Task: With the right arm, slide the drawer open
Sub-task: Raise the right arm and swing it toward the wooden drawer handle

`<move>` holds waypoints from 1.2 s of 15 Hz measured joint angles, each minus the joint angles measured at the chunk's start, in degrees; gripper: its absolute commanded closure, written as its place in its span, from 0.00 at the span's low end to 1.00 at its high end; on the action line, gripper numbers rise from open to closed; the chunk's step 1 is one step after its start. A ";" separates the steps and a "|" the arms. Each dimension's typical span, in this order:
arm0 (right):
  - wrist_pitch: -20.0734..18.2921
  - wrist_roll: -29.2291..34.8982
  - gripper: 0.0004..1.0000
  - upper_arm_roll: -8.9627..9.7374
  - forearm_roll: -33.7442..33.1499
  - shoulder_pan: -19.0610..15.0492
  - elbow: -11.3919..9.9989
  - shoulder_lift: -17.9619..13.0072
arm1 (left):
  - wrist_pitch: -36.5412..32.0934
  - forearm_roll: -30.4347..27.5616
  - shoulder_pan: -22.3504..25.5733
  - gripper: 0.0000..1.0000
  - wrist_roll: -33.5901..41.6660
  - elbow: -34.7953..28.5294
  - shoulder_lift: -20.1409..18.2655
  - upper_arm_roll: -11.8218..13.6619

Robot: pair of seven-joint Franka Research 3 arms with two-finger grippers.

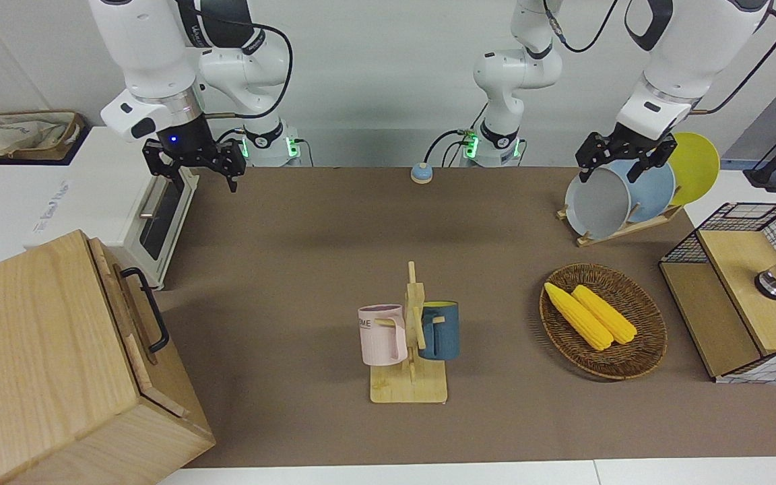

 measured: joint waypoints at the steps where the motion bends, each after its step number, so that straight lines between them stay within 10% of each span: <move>1: -0.01 0.00 0.01 0.00 0.01 0.00 0.12 0.00 | 0.00 0.00 0.00 0.01 0.00 0.00 0.00 0.00; 11: -1.24 -0.04 0.01 0.16 -1.95 0.80 0.16 0.02 | 0.00 0.00 0.00 0.01 0.00 0.00 0.00 0.00; 18: -2.16 0.11 0.01 0.50 -21.52 10.82 0.16 1.45 | 0.00 0.00 0.00 0.01 0.00 0.00 0.00 0.00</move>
